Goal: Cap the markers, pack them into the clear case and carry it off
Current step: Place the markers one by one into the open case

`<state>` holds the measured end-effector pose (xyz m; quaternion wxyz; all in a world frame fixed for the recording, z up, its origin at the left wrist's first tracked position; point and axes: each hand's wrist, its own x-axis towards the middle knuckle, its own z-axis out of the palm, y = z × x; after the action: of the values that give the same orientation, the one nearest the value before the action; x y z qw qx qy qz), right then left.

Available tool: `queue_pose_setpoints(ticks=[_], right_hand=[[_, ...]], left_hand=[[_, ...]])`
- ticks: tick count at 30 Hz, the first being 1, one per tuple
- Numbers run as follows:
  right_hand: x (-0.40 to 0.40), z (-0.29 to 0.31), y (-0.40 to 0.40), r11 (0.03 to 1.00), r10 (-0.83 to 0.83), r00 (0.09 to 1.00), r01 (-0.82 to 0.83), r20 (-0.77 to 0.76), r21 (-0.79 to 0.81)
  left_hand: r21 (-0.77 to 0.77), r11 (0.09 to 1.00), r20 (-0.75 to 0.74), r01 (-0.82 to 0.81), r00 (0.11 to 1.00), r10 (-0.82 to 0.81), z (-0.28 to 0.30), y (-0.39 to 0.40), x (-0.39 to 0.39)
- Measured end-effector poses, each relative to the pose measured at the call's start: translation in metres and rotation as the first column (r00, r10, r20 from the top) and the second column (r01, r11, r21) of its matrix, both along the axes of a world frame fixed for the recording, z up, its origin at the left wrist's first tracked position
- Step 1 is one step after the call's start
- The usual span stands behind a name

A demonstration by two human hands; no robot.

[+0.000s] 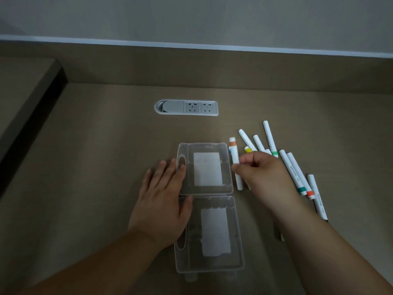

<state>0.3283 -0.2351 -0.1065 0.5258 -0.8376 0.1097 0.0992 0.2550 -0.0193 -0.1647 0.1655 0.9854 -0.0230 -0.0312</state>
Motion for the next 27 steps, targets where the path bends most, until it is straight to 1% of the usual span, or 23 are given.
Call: queue_pose_setpoints(ticks=[2, 4, 6, 7, 8, 9, 11, 12, 13, 15, 16, 17, 18, 19, 21, 22, 24, 27], right_hand=[[0.005, 0.004, -0.003, 0.999, 0.034, 0.999, -0.035, 0.028, 0.009], [0.006, 0.008, -0.007, 0.993, 0.102, 0.995, -0.102, 0.012, 0.062], [0.007, 0.012, -0.011, 0.971, 0.164, 0.986, -0.158, -0.017, 0.181], [0.007, 0.012, -0.012, 0.952, 0.174, 0.984, -0.16, -0.034, 0.26], [0.007, 0.013, -0.014, 0.92, 0.171, 0.984, -0.141, -0.051, 0.367], [0.007, 0.013, -0.016, 0.862, 0.166, 0.984, -0.112, -0.068, 0.495], [0.008, 0.013, -0.019, 0.697, 0.155, 0.981, -0.023, -0.119, 0.716], [0.009, 0.013, -0.021, 0.621, 0.152, 0.977, 0.025, -0.152, 0.783], [0.011, 0.012, -0.022, 0.568, 0.148, 0.971, 0.071, -0.187, 0.82], [0.014, 0.011, -0.023, 0.522, 0.15, 0.959, 0.129, -0.24, 0.843], [0.015, 0.01, -0.022, 0.53, 0.154, 0.958, 0.127, -0.242, 0.839], [0.016, 0.009, -0.021, 0.564, 0.147, 0.962, 0.109, -0.229, 0.819], [0.017, 0.007, -0.019, 0.619, 0.138, 0.968, 0.081, -0.209, 0.781], [0.018, 0.005, -0.018, 0.697, 0.123, 0.976, 0.044, -0.18, 0.716], [0.02, 0.002, -0.014, 0.867, 0.131, 0.984, -0.054, -0.122, 0.495], [0.021, 0.002, -0.012, 0.923, 0.146, 0.984, -0.099, -0.1, 0.373], [0.022, -0.001, -0.007, 0.975, 0.162, 0.984, -0.148, -0.071, 0.166], [0.018, -0.006, 0.002, 0.987, 0.137, 0.991, -0.135, 0.007, -0.09]], left_hand=[[-0.007, 1.0, 0.008, -0.006, 1.0, 0.006, -0.002, 0.0, 0.0], [0.003, 1.0, -0.001, -0.003, 1.0, 0.003, -0.002, -0.001, 0.0], [0.0, 1.0, -0.001, -0.011, 1.0, 0.011, -0.001, -0.002, 0.001], [-0.003, 1.0, -0.005, -0.014, 1.0, 0.014, 0.0, -0.002, 0.0], [-0.003, 1.0, -0.006, -0.011, 1.0, 0.011, 0.0, -0.001, 0.0], [-0.002, 1.0, -0.007, -0.011, 1.0, 0.011, 0.001, -0.001, 0.0], [0.003, 1.0, -0.01, -0.01, 1.0, 0.01, 0.001, -0.002, -0.001], [0.003, 1.0, -0.008, -0.01, 1.0, 0.01, 0.002, -0.002, -0.001], [0.004, 1.0, -0.006, -0.013, 1.0, 0.013, 0.002, -0.002, -0.001], [0.016, 1.0, -0.006, -0.02, 1.0, 0.02, 0.002, -0.002, 0.0], [0.021, 1.0, -0.008, -0.021, 1.0, 0.021, 0.001, -0.002, 0.0], [0.021, 1.0, -0.008, -0.018, 1.0, 0.019, 0.002, -0.002, 0.0], [0.022, 1.0, -0.009, -0.02, 1.0, 0.02, 0.001, -0.002, -0.001], [0.017, 1.0, -0.007, -0.018, 1.0, 0.019, 0.002, -0.002, -0.001], [0.01, 1.0, -0.008, -0.019, 1.0, 0.019, 0.002, -0.002, 0.0], [0.009, 1.0, -0.007, -0.017, 1.0, 0.018, 0.001, -0.002, 0.0], [0.005, 1.0, -0.004, -0.018, 1.0, 0.018, 0.0, -0.001, 0.001], [0.0, 1.0, -0.005, -0.02, 1.0, 0.02, -0.001, 0.0, 0.001]])
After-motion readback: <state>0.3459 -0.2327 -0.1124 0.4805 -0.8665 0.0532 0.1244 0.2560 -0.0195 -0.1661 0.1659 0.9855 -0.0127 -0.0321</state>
